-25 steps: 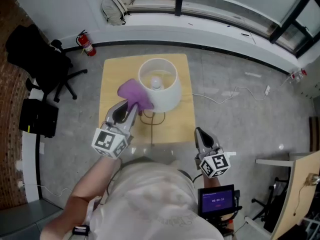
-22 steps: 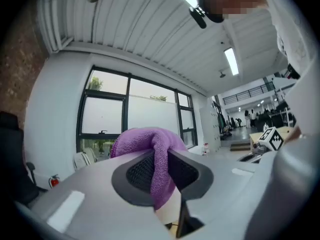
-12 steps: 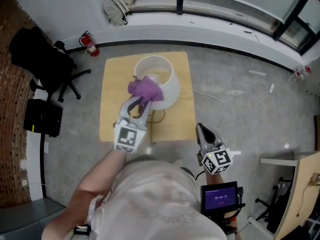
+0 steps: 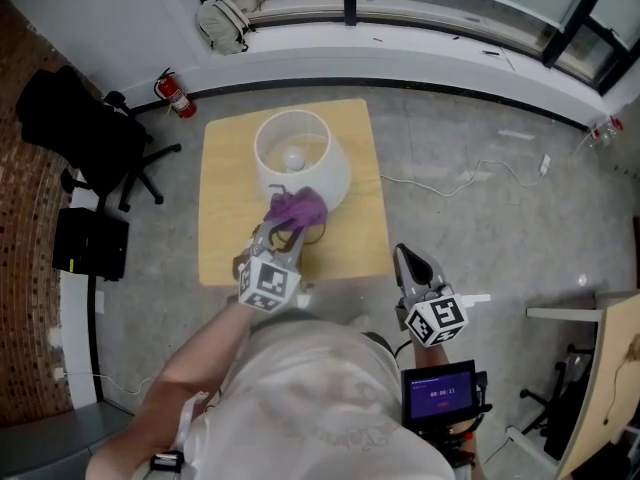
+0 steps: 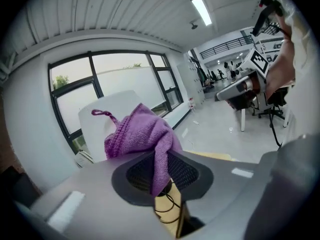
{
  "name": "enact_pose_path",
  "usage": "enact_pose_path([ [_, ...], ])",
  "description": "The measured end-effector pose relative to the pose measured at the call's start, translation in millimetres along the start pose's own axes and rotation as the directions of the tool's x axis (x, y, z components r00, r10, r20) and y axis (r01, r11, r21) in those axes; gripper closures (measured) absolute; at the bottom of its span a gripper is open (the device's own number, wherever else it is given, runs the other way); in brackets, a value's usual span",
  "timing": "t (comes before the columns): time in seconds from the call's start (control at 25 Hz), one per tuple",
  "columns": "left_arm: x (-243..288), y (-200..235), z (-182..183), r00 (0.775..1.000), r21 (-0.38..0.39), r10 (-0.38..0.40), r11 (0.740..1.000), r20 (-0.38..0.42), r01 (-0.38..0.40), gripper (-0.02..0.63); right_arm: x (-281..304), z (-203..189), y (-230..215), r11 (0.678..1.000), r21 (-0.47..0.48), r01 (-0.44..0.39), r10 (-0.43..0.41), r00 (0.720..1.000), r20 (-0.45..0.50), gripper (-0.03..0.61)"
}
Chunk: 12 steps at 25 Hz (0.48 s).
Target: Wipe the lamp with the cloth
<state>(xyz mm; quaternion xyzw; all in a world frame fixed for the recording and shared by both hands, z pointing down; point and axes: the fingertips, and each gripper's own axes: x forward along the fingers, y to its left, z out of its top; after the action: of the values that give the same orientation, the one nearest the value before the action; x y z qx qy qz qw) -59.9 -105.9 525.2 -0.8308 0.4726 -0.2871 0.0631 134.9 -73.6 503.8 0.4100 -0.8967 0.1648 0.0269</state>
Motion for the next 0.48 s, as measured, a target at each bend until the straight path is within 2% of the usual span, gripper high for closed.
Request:
enact_pose_path([
  [0.2,13.6,-25.2,-22.0,0.995,-0.039,-0.058,0.998,-0.076,0.055,0.545,-6.5,-1.7,-3.8,1.0,0.01,-0.001,0.001,1.0,0.002,0.565],
  [0.28,14.4,-31.9,-21.1,0.995,-0.045,-0.057,0.998,-0.076,0.053,0.545,-10.8,-1.9,-5.0,1.0,0.01,-0.004,0.004,1.0,0.001,0.565],
  [0.36,10.2,-30.8,-6.9,0.999,-0.049,-0.03,0.998,-0.036,0.028,0.545,-14.9,-1.6,-6.9,1.0,0.01,-0.003,0.003,1.0,0.005,0.565],
  [0.48,-4.1,-21.7,36.8,0.998,-0.025,0.026,0.999,0.061,-0.025,0.546,-21.8,-1.1,-13.3,1.0,0.013,0.003,-0.003,1.0,0.012,0.565],
])
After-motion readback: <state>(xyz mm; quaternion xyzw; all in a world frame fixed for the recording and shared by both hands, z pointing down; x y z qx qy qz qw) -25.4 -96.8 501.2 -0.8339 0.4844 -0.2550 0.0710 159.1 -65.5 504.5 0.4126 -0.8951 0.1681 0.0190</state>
